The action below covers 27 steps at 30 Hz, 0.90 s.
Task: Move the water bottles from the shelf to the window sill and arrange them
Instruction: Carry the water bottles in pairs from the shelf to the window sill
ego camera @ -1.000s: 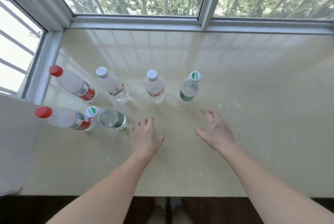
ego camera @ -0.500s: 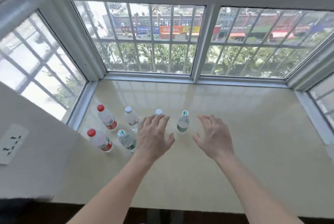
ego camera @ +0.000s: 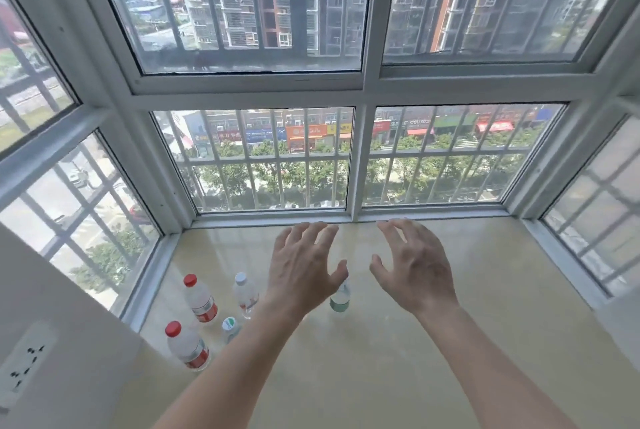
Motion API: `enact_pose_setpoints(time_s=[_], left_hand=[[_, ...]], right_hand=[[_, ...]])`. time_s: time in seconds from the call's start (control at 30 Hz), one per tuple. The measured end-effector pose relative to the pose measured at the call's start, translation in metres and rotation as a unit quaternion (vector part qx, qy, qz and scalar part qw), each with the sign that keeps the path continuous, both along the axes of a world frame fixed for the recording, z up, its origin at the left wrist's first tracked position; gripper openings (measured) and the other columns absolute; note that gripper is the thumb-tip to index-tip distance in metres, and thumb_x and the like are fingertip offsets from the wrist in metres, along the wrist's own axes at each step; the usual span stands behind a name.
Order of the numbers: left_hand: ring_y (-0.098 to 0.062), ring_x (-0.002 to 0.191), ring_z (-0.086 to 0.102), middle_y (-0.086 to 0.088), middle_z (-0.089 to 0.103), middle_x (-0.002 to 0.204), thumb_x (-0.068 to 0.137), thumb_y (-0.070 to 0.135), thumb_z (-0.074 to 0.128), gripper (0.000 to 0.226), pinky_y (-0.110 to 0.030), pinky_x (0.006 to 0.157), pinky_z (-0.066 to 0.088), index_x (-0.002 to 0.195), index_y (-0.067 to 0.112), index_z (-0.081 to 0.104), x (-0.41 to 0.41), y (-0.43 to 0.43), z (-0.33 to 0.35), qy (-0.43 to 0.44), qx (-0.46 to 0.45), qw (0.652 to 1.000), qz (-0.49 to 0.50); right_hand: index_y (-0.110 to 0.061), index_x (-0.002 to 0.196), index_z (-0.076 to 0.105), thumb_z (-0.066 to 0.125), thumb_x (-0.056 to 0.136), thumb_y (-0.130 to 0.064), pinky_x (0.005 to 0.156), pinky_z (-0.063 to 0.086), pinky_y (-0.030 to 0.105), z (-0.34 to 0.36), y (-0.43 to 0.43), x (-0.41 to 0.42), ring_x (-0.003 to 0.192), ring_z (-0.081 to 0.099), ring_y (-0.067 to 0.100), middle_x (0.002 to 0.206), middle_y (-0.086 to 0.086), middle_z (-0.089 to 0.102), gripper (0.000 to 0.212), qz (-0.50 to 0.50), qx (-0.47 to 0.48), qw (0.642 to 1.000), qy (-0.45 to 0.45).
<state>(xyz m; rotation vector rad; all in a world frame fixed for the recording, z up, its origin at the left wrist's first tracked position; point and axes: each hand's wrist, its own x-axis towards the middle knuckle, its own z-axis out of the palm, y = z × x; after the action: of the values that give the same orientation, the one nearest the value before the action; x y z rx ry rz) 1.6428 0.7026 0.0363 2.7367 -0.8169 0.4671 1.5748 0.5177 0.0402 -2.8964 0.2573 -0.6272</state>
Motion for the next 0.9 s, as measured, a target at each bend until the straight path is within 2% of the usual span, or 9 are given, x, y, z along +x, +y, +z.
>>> enact_pose_setpoints(time_s=[0.2, 0.4, 0.53, 0.63, 0.73, 0.9], left_hand=[[-0.02, 0.123, 0.051, 0.008, 0.058, 0.133, 0.082, 0.06, 0.044, 0.062, -0.042, 0.106, 0.039, 0.134, 0.028, 0.051, -0.006, -0.031, 0.005, 0.006, 0.003, 0.995, -0.097], [-0.021, 0.125, 0.049, 0.007, 0.057, 0.134, 0.083, 0.061, 0.041, 0.063, -0.043, 0.107, 0.037, 0.135, 0.027, 0.05, -0.036, -0.076, 0.005, 0.02, 0.003, 0.974, -0.226], [-0.02, 0.128, 0.046, 0.009, 0.054, 0.138, 0.083, 0.063, 0.036, 0.066, -0.043, 0.109, 0.034, 0.138, 0.03, 0.047, -0.077, -0.116, 0.005, 0.035, 0.004, 0.949, -0.314], [-0.019, 0.13, 0.043, 0.01, 0.052, 0.14, 0.085, 0.062, 0.041, 0.063, -0.041, 0.11, 0.032, 0.14, 0.031, 0.045, -0.114, -0.145, 0.006, 0.034, 0.009, 0.923, -0.384], [-0.02, 0.13, 0.045, 0.008, 0.053, 0.139, 0.085, 0.061, 0.044, 0.062, -0.041, 0.108, 0.034, 0.139, 0.029, 0.047, -0.152, -0.173, 0.005, 0.029, 0.014, 0.898, -0.44], [-0.023, 0.125, 0.052, 0.006, 0.059, 0.133, 0.083, 0.059, 0.045, 0.06, -0.042, 0.103, 0.039, 0.132, 0.026, 0.053, -0.212, -0.22, -0.001, 0.016, 0.017, 0.86, -0.509]], right_hand=[[-0.018, 0.125, 0.064, 0.063, 0.079, -0.041, 0.098, 0.051, 0.045, 0.014, -0.009, -0.044, 0.114, 0.06, 0.029, 0.121, 0.006, 0.064, 0.052, -0.104, -0.012, 0.994, -0.007], [-0.02, 0.127, 0.062, 0.059, 0.081, -0.042, 0.1, 0.047, 0.044, 0.012, -0.023, -0.118, 0.117, 0.057, 0.028, 0.124, 0.004, 0.063, 0.051, -0.242, -0.018, 0.97, 0.031], [-0.02, 0.13, 0.061, 0.059, 0.083, -0.044, 0.102, 0.046, 0.043, 0.011, -0.03, -0.186, 0.119, 0.055, 0.026, 0.128, 0.002, 0.06, 0.052, -0.338, -0.017, 0.94, 0.045], [-0.017, 0.128, 0.062, 0.061, 0.083, -0.042, 0.102, 0.047, 0.044, 0.01, -0.035, -0.24, 0.115, 0.057, 0.027, 0.125, 0.003, 0.061, 0.052, -0.4, -0.013, 0.916, 0.037], [-0.016, 0.128, 0.063, 0.059, 0.083, -0.041, 0.103, 0.046, 0.045, 0.007, -0.039, -0.289, 0.115, 0.057, 0.027, 0.122, 0.003, 0.062, 0.052, -0.457, -0.013, 0.889, 0.032], [-0.014, 0.119, 0.067, 0.068, 0.078, -0.033, 0.098, 0.05, 0.044, -0.002, -0.052, -0.358, 0.111, 0.06, 0.027, 0.115, 0.004, 0.066, 0.044, -0.526, -0.028, 0.85, -0.001]])
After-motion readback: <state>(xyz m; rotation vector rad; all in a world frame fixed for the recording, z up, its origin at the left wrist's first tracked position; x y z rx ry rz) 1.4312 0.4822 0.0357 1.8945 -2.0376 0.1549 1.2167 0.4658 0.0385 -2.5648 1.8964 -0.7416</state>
